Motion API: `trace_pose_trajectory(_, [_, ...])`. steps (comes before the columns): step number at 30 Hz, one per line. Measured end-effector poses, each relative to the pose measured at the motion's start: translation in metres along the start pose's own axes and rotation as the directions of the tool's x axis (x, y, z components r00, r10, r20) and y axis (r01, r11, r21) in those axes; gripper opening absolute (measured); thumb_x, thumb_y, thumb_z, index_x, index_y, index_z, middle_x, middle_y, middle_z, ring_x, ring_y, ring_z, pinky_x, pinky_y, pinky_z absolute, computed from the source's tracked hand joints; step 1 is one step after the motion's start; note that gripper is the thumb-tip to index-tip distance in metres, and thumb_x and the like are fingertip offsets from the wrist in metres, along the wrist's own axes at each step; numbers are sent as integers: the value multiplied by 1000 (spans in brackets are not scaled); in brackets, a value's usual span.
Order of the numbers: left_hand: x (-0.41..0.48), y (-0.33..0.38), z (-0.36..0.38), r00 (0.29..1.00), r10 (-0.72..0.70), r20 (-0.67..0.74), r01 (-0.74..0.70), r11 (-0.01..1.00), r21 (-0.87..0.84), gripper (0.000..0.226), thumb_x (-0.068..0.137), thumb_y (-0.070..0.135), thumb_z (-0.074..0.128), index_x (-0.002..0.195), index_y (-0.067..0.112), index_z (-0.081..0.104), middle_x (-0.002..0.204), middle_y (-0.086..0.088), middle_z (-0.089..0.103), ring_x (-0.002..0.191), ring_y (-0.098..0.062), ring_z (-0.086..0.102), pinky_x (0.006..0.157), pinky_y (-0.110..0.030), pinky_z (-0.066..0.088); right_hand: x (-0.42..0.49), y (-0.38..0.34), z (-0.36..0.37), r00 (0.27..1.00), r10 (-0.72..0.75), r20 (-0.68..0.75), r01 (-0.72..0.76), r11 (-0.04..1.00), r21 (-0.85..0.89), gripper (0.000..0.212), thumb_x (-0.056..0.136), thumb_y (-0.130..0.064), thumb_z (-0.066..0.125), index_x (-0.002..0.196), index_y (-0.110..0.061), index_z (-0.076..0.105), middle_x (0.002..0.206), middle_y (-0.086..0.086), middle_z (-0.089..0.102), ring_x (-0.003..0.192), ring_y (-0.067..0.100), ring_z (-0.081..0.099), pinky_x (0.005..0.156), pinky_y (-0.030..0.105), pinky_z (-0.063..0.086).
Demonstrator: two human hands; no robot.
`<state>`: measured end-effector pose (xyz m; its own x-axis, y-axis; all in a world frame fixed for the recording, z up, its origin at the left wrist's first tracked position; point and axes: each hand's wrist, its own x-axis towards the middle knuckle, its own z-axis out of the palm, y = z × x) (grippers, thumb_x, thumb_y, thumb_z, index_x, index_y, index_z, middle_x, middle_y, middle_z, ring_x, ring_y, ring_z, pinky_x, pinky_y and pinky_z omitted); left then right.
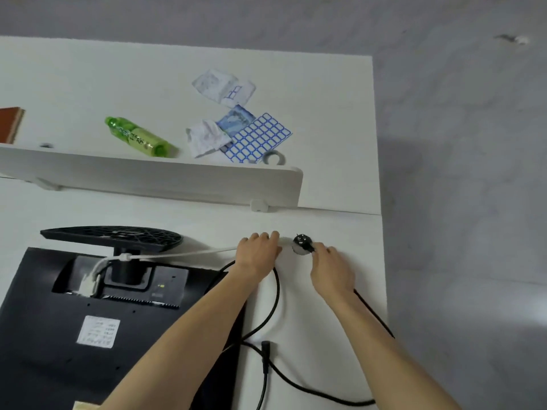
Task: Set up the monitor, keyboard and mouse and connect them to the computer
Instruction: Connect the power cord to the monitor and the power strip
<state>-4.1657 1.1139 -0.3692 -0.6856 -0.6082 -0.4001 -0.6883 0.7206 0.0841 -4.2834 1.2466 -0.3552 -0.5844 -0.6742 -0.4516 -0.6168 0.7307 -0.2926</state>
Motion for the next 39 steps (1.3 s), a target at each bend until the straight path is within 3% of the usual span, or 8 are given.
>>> trace_pose_trajectory(4, [24,-4,1,998,-30,-47,27,998,-63,37,106,45,33,113,15,54,107,-2,67,90,-31,66,66,-34,38,9,5,-5,994,-47,-100,36,994,-101,28,102,-27,38,113,-21,62,103,0,61,84,26,61,58,32,38])
trace_pose_trajectory(7, [28,-9,8,996,-15,-88,7,996,-91,38,105,47,35,111,15,56,104,0,69,88,-32,66,65,-32,39,22,-6,-13,997,-81,-20,74,969,-234,25,99,-26,42,99,-14,65,102,4,65,87,26,62,61,30,35])
trace_pose_trajectory(18, [15,-2,-13,962,-184,-202,109,937,-333,32,103,43,42,112,19,61,105,0,70,90,-32,65,69,-32,37,46,-46,-33,991,-57,121,106,885,-454,19,92,-7,52,107,-9,64,111,9,65,104,29,62,69,30,40])
trace_pose_trajectory(23, [18,-10,-23,996,-77,-55,54,940,-338,28,101,44,48,113,26,66,105,0,71,94,-26,66,76,-33,49,48,-50,-29,998,2,65,21,938,-347,16,95,-16,54,105,-9,64,110,10,65,103,30,62,69,31,42])
trace_pose_trajectory(28, [12,-4,-4,997,-51,56,67,937,-342,29,101,32,47,124,26,63,118,-2,66,106,-26,61,83,-36,48,46,-57,-5,975,-61,215,114,963,-242,23,93,-17,50,111,-11,62,113,10,66,104,31,62,72,32,46])
trace_pose_trajectory(31, [-4,-1,12,995,0,-99,-33,943,-330,43,92,14,54,134,22,56,134,-4,55,123,-28,50,94,-38,41,38,-27,-12,979,-51,199,80,987,-139,37,89,-31,53,125,-23,54,117,2,66,107,27,62,78,34,49])
trace_pose_trajectory(35, [-47,-5,33,898,88,-431,-192,960,-204,51,70,6,65,119,18,63,124,-6,61,116,-28,55,93,-40,47,1,30,-15,994,93,65,-82,983,-163,58,88,-44,57,142,-29,42,134,-4,58,125,24,50,100,40,41])
trace_pose_trajectory(39, [-101,-7,58,881,272,-386,-342,932,-124,31,75,18,66,106,23,67,110,2,65,102,-21,60,86,-34,49,-54,78,10,955,295,20,-293,954,-60,45,92,-41,55,130,-17,48,132,6,54,119,28,52,94,39,45])
